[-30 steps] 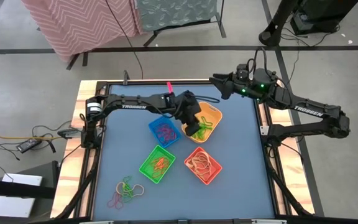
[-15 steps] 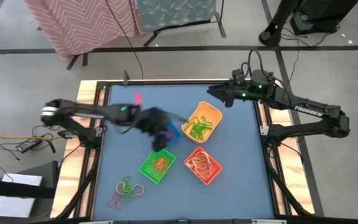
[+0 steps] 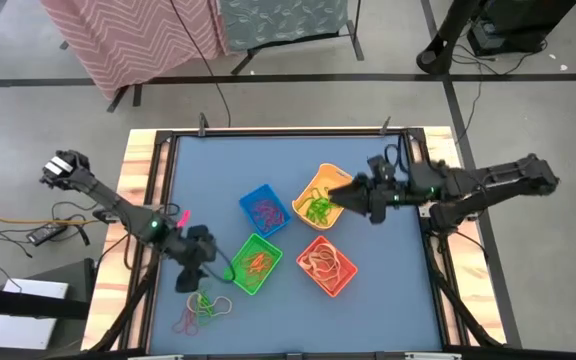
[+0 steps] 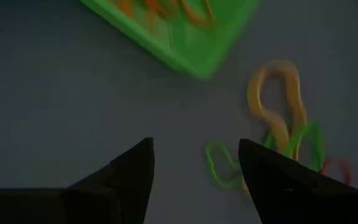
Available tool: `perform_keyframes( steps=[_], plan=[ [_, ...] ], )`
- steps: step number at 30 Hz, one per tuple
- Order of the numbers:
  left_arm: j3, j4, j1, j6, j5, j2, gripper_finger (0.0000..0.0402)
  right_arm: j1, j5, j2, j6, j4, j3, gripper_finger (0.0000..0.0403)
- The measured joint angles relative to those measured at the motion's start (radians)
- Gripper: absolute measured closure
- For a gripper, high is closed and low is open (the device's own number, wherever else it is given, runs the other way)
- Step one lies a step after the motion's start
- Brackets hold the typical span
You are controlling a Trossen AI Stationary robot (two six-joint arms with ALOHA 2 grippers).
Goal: Sort rubber bands into baskets
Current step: Put the green rubber band into the yellow bin
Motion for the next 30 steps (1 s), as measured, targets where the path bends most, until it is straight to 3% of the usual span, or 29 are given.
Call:
perform_keyframes(
  steps=[4,8,15,23,26,30],
  plan=[
    [-0.026,-0.035,-0.068,0.049,-0.013,0.043,0.0166,0.128,0.161,0.031,0.034,0.001,0.000,0.0151],
    [-0.026,0.010,-0.084,0.053,-0.011,0.098,0.0166,0.201,0.251,0.062,0.036,-0.001,0.000,0.0151],
    [-0.024,0.102,-0.093,0.100,0.036,0.242,0.0166,0.238,0.260,0.077,0.037,0.002,0.000,0.0151],
    [-0.012,0.091,-0.092,-0.009,0.019,0.372,0.0169,0.248,0.233,0.075,0.018,0.003,0.000,0.0151],
    [-0.012,0.081,-0.092,-0.080,0.006,0.374,0.0205,0.248,0.230,0.075,0.007,0.004,0.000,0.0151],
    [0.020,0.016,-0.091,-0.127,0.003,0.380,0.0334,0.248,0.225,0.075,-0.008,0.003,0.000,0.0151]
  ],
)
